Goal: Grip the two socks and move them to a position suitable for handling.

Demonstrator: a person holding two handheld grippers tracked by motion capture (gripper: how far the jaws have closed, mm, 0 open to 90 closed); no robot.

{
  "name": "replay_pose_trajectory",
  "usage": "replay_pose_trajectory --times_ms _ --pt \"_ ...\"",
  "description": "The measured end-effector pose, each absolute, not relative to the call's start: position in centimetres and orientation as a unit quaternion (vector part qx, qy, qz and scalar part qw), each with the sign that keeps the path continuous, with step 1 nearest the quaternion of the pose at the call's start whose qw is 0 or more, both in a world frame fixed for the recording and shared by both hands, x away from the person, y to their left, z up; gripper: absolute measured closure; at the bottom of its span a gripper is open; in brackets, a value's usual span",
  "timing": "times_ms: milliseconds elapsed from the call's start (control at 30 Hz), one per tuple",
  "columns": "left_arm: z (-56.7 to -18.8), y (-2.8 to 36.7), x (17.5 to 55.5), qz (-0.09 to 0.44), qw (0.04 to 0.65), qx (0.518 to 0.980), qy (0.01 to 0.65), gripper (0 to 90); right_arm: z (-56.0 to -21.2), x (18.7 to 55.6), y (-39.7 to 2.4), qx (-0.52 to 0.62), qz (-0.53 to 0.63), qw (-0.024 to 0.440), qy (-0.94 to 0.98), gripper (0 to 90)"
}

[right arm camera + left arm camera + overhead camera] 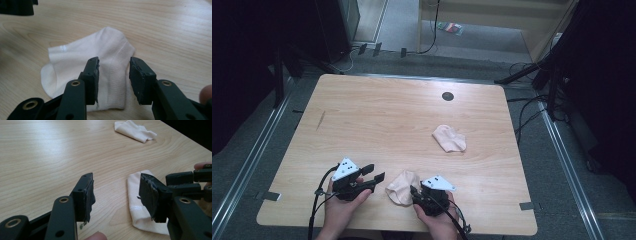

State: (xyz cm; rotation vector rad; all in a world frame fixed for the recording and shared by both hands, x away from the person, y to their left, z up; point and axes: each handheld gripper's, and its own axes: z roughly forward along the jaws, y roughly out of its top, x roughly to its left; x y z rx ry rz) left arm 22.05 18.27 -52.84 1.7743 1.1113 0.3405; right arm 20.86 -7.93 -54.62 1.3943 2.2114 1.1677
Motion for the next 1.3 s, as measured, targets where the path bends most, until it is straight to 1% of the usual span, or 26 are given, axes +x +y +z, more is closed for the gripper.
replay_pose_trajectory --times_ms 133,167,200,233,267,300,333,367,400,433,500,567,633,667,700,733,833,1000,1200,1233,1267,1300 --pt "-52.9 18.3 22.1 0.136 0.489 0.730 0.457 46.6 -54.8 20.8 -7.7 0.478 0.396 0.143 0.771 61.9" --pt "-52.9 18.3 22.1 0.135 0.488 0.731 0.457 46.6 -54.8 20.8 -7.6 0.478 0.389 0.144 0.774 66.8" --pt "-53.0 18.3 22.2 0.134 0.487 0.733 0.456 46.6 -54.8 20.7 -7.6 0.478 0.388 0.144 0.774 69.4" --pt "-53.0 18.3 22.2 0.134 0.487 0.733 0.456 46.6 -54.8 20.7 -7.6 0.478 0.388 0.144 0.774 69.4" --pt "-53.0 18.4 22.2 0.129 0.486 0.733 0.458 46.6 -54.8 20.7 -7.6 0.475 0.387 0.141 0.778 78.7" --pt "-53.1 18.4 22.3 0.125 0.485 0.734 0.458 46.5 -54.8 20.8 -7.7 0.472 0.389 0.131 0.780 82.8" --pt "-53.1 18.4 22.4 0.117 0.484 0.737 0.456 46.2 -54.8 20.9 -7.8 0.468 0.393 0.122 0.782 84.8" --pt "-53.1 18.4 22.4 0.117 0.484 0.737 0.456 45.5 -54.8 20.9 -7.8 0.468 0.393 0.122 0.782 84.8" --pt "-53.3 18.3 22.7 0.093 0.485 0.744 0.449 44.3 -54.8 21.0 -8.1 0.466 0.395 0.124 0.782 86.8" --pt "-53.3 18.3 22.7 0.093 0.485 0.744 0.449 43.7 -54.7 21.0 -8.2 0.464 0.396 0.126 0.782 87.1" --pt "-53.5 18.1 22.8 0.069 0.492 0.748 0.439 42.7 -54.1 20.9 -8.4 0.453 0.409 0.131 0.781 87.5" --pt "-53.6 18.0 22.8 0.064 0.493 0.751 0.434 42.1 -53.8 20.8 -8.4 0.449 0.413 0.135 0.781 87.6" --pt "-53.6 17.8 22.8 0.059 0.495 0.757 0.422 41.6 -52.8 20.6 -8.5 0.437 0.421 0.148 0.781 87.6" --pt "-53.7 17.5 22.8 0.046 0.498 0.763 0.409 41.2 -52.1 20.5 -8.6 0.425 0.427 0.157 0.783 87.6" --pt "-53.7 17.5 22.8 0.046 0.498 0.763 0.409 40.4 -52.1 20.5 -8.6 0.425 0.427 0.157 0.783 87.6" --pt "-53.9 17.1 22.9 0.031 0.499 0.770 0.396 39.2 -51.3 20.3 -8.7 0.410 0.432 0.165 0.786 87.6" --pt "-54.2 16.8 22.9 0.016 0.498 0.779 0.380 37.0 -50.5 20.2 -8.8 0.397 0.437 0.167 0.790 87.6" --pt "-54.4 16.5 22.9 0.012 0.496 0.788 0.365 33.1 -48.9 19.9 -9.4 0.385 0.459 0.173 0.781 87.5" --pt "-54.9 15.3 22.6 0.025 0.486 0.803 0.345 31.8 -47.7 19.3 -9.4 0.358 0.484 0.169 0.780 87.5" --pt "-54.9 15.0 22.5 0.034 0.482 0.806 0.344 33.5 -47.4 19.1 -9.3 0.351 0.490 0.167 0.780 87.5" --pt "-54.9 14.8 22.3 0.054 0.475 0.808 0.343 38.3 -47.2 19.0 -9.2 0.345 0.495 0.166 0.780 87.5" --pt "-54.8 14.7 22.1 0.071 0.468 0.811 0.343 47.8 -47.1 18.8 -9.1 0.339 0.500 0.166 0.780 87.5"
